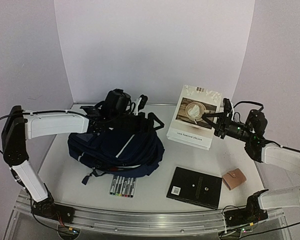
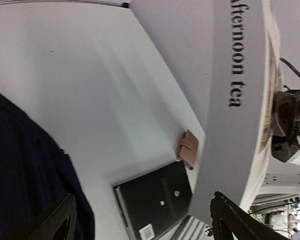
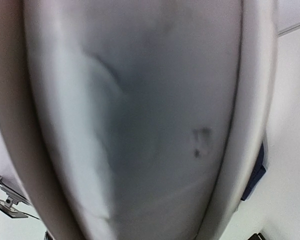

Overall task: Pack the student bag
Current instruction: Pick up the book from the center of the board, then place the book in the student bag.

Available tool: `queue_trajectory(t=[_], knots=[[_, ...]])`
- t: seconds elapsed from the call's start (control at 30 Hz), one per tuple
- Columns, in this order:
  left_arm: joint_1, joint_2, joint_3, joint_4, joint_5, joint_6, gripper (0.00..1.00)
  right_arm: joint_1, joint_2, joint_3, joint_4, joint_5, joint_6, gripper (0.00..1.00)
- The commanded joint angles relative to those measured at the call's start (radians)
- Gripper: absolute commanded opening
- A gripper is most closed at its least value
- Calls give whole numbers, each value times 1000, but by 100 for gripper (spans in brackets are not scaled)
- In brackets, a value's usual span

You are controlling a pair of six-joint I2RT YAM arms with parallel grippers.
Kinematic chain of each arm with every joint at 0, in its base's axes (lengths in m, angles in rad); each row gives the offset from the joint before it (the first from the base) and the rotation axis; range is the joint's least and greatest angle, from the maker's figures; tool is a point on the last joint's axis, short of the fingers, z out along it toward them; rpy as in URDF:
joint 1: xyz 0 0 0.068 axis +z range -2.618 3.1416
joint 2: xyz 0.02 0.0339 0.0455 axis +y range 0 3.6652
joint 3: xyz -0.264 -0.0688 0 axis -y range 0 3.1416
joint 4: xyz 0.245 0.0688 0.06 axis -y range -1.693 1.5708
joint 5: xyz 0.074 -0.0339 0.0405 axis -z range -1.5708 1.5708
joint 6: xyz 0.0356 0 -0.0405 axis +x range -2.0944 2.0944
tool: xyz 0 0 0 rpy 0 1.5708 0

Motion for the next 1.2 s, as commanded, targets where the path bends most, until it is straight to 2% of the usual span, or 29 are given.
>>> queue_trajectory(t=[0.0,0.17,0.37,0.47,0.5,0.6,0.77,0.87,0.9,1.0,1.17], knots=[[-25,11,75,-477,-516,217,95,6,-26,-7,64,28,-17,35],[-97,137,174,-678,-800,241,98,5,-22,-14,57,39,-24,34],[-121,210,222,-742,-944,196,99,6,-23,-15,54,40,-24,34],[-132,244,251,-769,-991,194,95,6,-26,-19,53,43,-24,34],[-137,256,265,-786,-1015,192,91,5,-27,-21,53,44,-24,34],[-159,287,306,-844,-1101,181,70,5,-28,-26,51,47,-23,34],[-180,297,341,-898,-1189,166,24,5,-23,-28,41,51,-5,34],[-183,265,349,-892,-1210,167,4,7,-23,-25,-3,56,0,34],[-183,245,351,-884,-1219,170,1,8,-23,-24,-30,59,-5,34],[-183,157,348,-812,-1223,222,0,11,-24,-27,-79,62,-10,34],[-181,-8,313,-596,-1145,379,0,34,-2,-29,-130,77,9,33]])
